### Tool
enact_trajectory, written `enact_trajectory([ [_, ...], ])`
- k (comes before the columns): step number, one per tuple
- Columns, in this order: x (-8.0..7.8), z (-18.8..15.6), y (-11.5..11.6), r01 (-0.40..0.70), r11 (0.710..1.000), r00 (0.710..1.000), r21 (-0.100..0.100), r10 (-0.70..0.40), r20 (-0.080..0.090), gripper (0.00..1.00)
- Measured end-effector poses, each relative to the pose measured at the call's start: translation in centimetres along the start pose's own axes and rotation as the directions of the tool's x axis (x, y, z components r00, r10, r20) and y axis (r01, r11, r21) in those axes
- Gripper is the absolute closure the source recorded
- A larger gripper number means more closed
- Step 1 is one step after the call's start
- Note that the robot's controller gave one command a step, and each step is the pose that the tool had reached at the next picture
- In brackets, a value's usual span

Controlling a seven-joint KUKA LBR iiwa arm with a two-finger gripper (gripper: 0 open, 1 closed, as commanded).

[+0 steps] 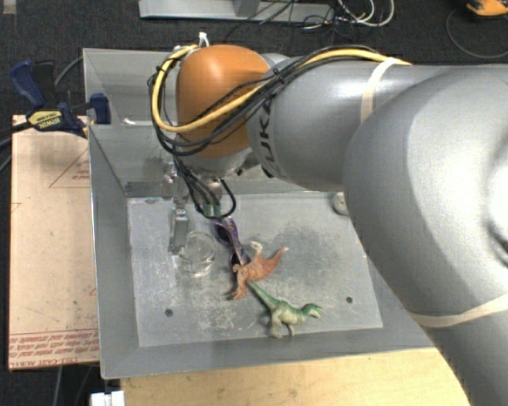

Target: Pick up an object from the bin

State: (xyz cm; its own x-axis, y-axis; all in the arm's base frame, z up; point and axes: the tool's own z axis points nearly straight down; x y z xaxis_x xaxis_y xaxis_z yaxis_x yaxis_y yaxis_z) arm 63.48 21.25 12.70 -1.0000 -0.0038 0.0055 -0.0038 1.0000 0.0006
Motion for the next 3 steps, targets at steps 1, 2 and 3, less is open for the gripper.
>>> enact_trajectory([
  [1,-0.2,-0.5,-0.1,-0.004,1.0,1.0,-0.001,0.004,0.007,0.0],
  [2,1.5,4.2,-5.7,-0.028,1.0,1.0,-0.005,0.028,0.003,0.0],
  [3,1.6,4.5,-6.1,-0.033,0.999,0.999,-0.004,0.033,-0.001,0.0],
])
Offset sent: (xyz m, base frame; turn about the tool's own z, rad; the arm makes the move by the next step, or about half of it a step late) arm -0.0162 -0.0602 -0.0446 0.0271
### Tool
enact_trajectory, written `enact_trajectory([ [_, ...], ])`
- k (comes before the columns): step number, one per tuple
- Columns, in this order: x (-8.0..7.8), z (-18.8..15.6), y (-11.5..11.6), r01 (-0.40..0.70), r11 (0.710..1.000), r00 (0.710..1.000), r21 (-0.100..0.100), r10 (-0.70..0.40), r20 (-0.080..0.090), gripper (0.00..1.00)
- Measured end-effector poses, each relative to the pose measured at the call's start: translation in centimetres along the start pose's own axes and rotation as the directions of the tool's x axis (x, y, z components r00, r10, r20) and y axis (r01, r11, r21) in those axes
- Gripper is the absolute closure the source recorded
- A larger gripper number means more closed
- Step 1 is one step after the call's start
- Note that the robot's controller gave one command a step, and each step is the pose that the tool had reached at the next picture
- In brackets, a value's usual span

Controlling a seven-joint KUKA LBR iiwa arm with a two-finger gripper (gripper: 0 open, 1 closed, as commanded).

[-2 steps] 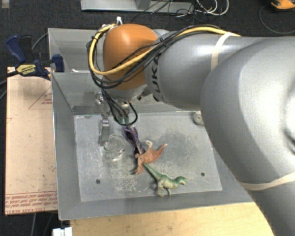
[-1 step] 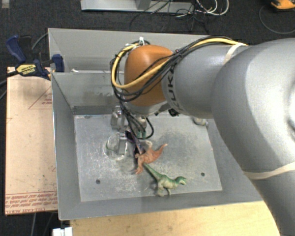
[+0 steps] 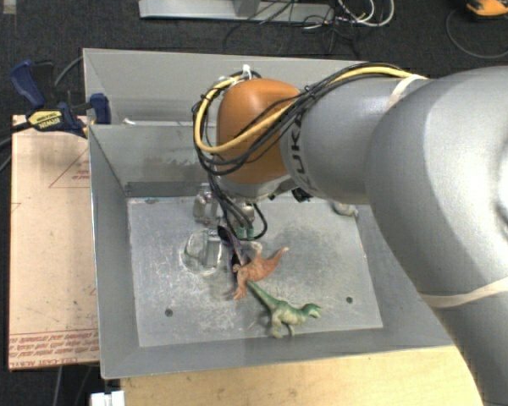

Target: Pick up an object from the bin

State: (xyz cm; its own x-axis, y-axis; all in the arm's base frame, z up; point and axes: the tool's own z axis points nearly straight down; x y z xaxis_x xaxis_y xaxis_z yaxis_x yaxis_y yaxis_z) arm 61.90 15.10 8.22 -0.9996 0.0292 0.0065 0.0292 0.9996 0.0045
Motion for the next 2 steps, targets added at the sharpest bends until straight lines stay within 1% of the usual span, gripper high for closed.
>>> enact_trajectory([
  [1,1.6,-2.0,2.7,0.2,0.98,0.98,-0.001,-0.2,0.008,0.0],
  [2,2.7,-0.1,-2.3,-0.102,0.995,0.995,-0.008,0.102,0.006,0.0],
])
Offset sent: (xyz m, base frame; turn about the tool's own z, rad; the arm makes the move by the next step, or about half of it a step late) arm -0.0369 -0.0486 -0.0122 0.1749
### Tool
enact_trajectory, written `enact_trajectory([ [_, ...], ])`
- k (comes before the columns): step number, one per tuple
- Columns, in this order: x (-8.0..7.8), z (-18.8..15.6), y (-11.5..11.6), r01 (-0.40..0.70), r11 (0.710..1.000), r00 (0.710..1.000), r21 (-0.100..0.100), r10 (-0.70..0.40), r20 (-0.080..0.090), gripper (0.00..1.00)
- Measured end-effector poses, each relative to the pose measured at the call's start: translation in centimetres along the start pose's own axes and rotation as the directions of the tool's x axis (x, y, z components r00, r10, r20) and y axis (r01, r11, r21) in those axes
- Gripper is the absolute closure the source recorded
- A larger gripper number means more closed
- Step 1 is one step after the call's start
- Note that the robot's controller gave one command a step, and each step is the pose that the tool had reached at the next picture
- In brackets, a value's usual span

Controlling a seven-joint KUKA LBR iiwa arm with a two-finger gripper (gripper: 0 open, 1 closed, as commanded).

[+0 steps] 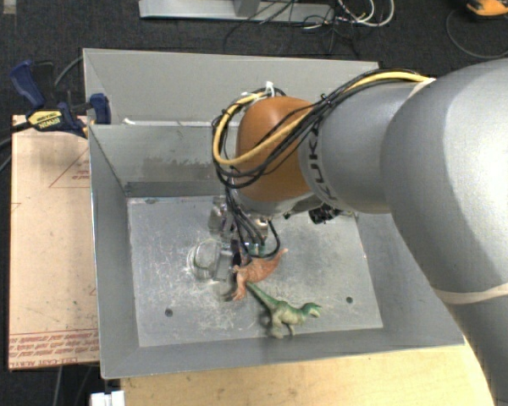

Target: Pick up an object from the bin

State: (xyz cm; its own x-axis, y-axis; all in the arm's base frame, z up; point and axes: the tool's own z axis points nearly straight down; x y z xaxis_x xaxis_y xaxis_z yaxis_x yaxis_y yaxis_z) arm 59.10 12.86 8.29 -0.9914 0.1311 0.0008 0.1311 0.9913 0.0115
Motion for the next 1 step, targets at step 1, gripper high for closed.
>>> enact_trajectory([
  [1,-2.61,0.67,0.53,0.105,0.994,0.994,0.004,-0.105,0.001,0.0],
])
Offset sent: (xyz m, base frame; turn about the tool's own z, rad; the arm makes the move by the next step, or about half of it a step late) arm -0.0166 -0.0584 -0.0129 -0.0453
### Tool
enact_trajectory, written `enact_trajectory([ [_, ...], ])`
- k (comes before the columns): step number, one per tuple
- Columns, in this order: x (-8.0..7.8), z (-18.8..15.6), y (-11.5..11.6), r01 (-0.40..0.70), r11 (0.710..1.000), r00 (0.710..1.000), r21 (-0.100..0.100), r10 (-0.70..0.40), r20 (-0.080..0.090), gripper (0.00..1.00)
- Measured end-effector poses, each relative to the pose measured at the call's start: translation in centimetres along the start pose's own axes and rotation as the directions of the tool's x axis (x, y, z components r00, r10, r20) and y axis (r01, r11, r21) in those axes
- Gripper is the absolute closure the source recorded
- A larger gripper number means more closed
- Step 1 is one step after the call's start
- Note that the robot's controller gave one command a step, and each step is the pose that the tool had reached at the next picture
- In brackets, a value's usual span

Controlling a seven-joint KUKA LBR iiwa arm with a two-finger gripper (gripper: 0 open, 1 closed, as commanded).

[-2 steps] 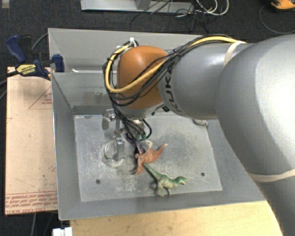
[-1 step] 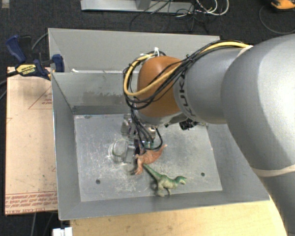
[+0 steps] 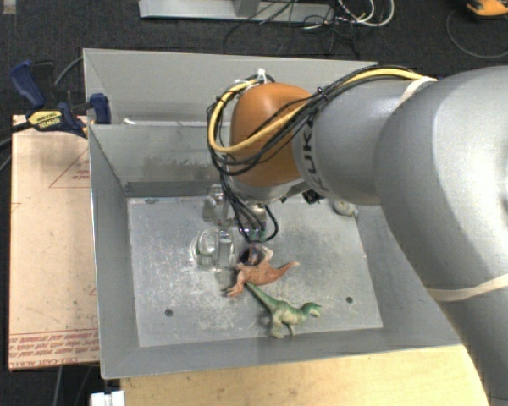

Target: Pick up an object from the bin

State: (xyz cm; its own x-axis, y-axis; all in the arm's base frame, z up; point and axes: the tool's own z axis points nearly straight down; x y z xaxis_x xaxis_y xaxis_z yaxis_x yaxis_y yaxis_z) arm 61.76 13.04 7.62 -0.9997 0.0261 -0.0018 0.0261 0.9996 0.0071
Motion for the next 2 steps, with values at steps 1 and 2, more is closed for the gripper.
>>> enact_trajectory([
  [1,4.0,0.4,-6.0,-0.062,0.998,0.998,-0.007,0.062,0.003,0.0],
  [2,4.0,0.6,-4.4,-0.189,0.982,0.982,-0.002,0.189,0.002,0.0],
])
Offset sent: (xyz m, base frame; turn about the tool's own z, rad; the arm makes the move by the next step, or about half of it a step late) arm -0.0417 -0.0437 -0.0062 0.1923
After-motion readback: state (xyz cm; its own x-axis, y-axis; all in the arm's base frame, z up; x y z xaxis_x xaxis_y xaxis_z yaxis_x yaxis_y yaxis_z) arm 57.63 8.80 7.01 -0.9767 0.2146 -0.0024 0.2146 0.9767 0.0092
